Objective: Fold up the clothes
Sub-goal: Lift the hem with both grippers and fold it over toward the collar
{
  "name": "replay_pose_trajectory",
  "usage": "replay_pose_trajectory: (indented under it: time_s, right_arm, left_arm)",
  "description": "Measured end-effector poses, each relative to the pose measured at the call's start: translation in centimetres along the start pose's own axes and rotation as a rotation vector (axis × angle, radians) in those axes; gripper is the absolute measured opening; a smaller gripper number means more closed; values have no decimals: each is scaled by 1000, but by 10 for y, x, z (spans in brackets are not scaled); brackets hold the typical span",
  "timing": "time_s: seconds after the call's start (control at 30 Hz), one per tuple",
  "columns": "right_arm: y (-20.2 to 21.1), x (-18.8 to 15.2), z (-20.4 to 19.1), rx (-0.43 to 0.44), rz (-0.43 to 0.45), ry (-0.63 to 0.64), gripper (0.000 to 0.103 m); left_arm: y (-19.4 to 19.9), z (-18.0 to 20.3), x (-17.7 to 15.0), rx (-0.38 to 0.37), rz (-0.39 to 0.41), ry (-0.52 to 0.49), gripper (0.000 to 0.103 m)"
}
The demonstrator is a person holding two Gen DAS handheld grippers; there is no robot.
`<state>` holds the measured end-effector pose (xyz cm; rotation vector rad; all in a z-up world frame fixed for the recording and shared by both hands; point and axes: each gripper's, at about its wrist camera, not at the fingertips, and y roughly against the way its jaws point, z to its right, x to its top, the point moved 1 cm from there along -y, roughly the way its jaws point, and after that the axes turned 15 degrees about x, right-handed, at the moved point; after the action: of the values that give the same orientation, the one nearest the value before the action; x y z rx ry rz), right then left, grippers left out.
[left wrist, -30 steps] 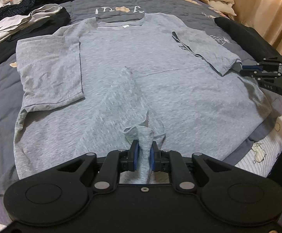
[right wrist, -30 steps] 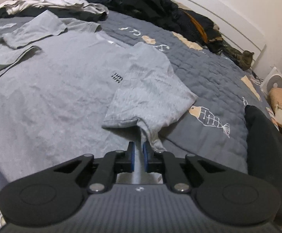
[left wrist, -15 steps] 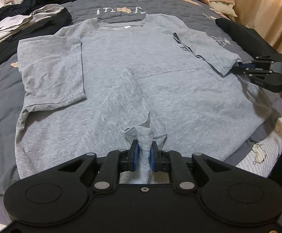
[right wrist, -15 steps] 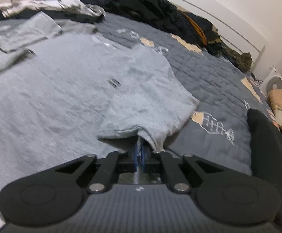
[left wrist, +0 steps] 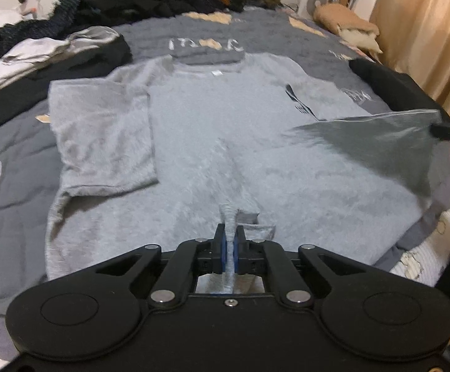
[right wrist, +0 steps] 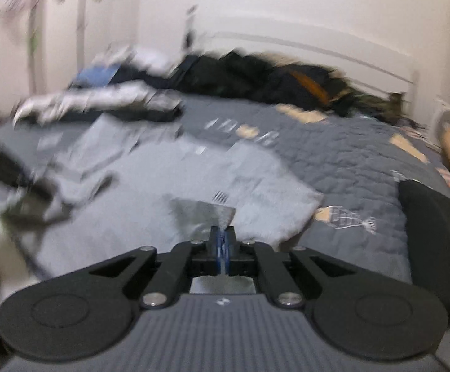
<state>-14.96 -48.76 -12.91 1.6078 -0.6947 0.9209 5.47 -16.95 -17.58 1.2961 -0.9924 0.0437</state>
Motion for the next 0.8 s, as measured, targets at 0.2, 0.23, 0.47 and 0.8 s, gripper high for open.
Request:
replay_pose_trajectory:
  time_s: [0.2,0.23,0.47,0.8]
  right_arm:
    - [16,-5,29,-29,121,-197,2]
    - [12,-6,31,-30,111,-203,2]
    - [-9,-14,31,-34,56,-215,2]
    - [26,2,58,-71,293,-386,2]
  left_arm:
    - [0,13,-6,49,12,-100,15]
    - [-2,16,-7,68,15,-125,22]
    - [-10,25,-12,24,-19,-154,24]
    - [36,-31,14,59,118,61,4]
